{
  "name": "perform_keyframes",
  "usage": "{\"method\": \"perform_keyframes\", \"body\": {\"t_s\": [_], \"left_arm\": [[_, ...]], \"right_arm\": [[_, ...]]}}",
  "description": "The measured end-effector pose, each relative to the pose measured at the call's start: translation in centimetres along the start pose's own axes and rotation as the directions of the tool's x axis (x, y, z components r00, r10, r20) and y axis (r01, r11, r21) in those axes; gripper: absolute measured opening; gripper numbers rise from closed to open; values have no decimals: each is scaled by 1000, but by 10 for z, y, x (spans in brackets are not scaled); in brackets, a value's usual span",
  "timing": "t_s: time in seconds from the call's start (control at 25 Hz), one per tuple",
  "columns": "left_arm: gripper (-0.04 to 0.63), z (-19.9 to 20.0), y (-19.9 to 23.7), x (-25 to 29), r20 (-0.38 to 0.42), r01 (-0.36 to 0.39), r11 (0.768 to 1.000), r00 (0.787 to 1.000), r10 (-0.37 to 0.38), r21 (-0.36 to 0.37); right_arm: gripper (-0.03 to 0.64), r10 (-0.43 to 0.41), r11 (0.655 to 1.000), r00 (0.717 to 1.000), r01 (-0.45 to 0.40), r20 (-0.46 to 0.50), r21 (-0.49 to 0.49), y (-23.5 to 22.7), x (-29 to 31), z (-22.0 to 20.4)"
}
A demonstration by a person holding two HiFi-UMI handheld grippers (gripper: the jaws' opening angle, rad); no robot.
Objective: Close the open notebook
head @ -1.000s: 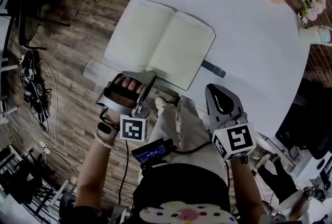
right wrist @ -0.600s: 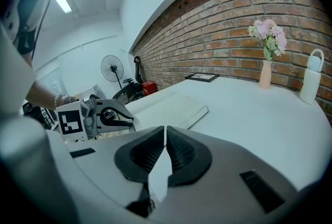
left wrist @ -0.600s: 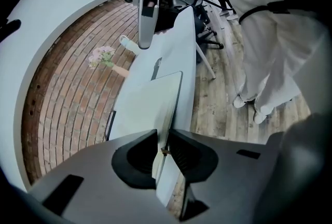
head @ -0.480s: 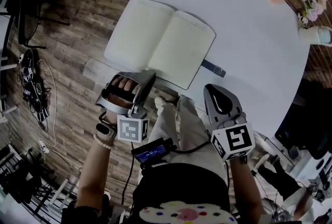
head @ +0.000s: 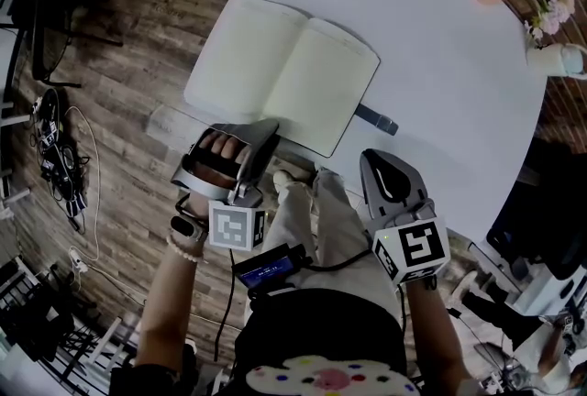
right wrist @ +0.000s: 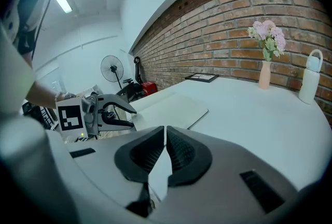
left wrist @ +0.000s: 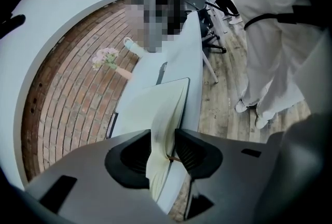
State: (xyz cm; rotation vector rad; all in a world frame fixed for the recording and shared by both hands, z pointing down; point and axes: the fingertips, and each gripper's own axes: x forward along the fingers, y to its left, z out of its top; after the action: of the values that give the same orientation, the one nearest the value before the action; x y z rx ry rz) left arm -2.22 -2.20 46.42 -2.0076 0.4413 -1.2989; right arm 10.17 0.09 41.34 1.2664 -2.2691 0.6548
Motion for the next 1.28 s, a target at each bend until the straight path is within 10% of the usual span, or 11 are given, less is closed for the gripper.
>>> {"method": "perform_keyframes", "body": {"t_s": [0.32, 0.72, 1.28], "left_arm": [[123, -2, -4, -2, -6, -12, 1000, 1000, 12, -1], [71, -5, 3, -11, -27, -100, 979, 995, 97, -178], [71, -7, 8, -15, -38, -152, 959, 988, 147, -241]], "right_arm": [[37, -4, 1000, 1000, 4, 6, 3, -1, -2, 0], [37, 6, 1000, 1000, -6, -1, -5, 2, 3, -4], [186, 8, 898, 986, -81, -168, -433, 41, 48, -35]]}}
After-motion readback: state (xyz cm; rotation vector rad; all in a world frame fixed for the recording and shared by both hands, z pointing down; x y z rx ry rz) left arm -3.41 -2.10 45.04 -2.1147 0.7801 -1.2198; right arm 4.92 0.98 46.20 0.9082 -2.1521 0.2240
